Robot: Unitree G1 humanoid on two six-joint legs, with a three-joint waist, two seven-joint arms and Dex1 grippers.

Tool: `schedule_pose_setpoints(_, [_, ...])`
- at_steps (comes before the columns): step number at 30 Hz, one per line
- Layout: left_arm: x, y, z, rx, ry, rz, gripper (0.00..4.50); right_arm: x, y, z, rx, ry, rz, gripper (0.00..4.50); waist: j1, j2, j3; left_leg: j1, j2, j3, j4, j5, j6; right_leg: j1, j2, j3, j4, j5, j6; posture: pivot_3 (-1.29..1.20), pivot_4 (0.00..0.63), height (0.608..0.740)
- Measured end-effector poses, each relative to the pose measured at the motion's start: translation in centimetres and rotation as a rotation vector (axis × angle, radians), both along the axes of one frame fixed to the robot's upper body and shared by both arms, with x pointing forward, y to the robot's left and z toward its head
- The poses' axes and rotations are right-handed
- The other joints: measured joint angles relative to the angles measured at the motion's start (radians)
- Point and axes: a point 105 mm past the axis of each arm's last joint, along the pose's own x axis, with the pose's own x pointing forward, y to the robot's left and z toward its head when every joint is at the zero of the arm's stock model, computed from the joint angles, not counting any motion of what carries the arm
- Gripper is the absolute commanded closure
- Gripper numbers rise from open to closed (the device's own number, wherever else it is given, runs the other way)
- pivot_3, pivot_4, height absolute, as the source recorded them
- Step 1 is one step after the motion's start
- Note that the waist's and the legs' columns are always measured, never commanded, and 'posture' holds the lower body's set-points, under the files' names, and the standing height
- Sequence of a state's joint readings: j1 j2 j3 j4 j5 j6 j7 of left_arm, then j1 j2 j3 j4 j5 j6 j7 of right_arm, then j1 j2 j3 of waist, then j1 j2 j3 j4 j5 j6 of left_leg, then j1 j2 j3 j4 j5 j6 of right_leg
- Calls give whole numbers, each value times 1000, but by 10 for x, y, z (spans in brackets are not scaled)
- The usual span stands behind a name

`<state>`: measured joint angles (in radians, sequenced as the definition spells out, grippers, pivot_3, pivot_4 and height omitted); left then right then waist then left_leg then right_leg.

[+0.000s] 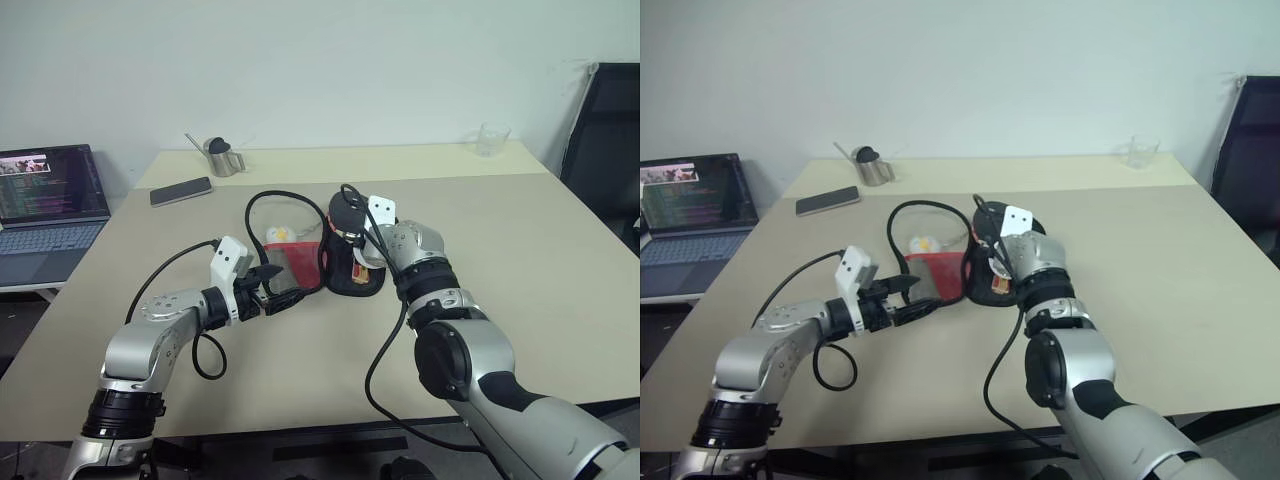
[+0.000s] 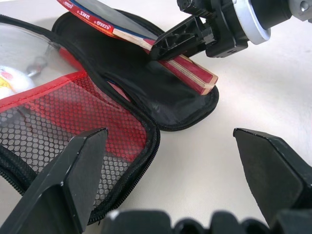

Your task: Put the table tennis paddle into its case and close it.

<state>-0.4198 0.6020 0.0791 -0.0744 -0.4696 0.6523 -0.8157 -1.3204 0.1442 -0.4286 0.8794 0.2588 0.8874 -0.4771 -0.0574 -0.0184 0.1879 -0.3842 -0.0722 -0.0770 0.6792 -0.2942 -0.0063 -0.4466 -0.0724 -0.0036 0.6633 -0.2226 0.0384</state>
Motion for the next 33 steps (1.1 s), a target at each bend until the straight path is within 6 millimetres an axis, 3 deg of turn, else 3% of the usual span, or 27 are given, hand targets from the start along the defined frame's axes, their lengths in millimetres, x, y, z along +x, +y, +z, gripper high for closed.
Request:
schedule_pose_setpoints(14, [0,0,0,0,0,1,0,-1,-3,-2,-20,15,-16,3410,0,0,0,0,0,0,0,0,0,0,0,0,0,0,0,0,150,740])
schedule_pose_setpoints(15, [0,0,0,0,0,1,0,-1,-2,-2,-7,20,-13,2692,0,0,0,0,0,0,0,0,0,0,0,0,0,0,0,0,150,740])
schedule_pose_setpoints(23, [0,0,0,0,0,2,0,-5,7,-4,56,49,26,76,0,0,0,0,0,0,0,0,0,0,0,0,0,0,0,0,150,740])
schedule_pose_setpoints(30, [2,2,0,4,-5,24,0,-4,8,-1,54,34,77,27,0,0,0,0,0,0,0,0,0,0,0,0,0,0,0,0,150,740])
schedule_pose_setpoints(33, [5,6,2,10,-18,57,0,0,0,11,47,-25,94,27,0,0,0,0,0,0,0,0,0,0,0,0,0,0,0,0,150,740])
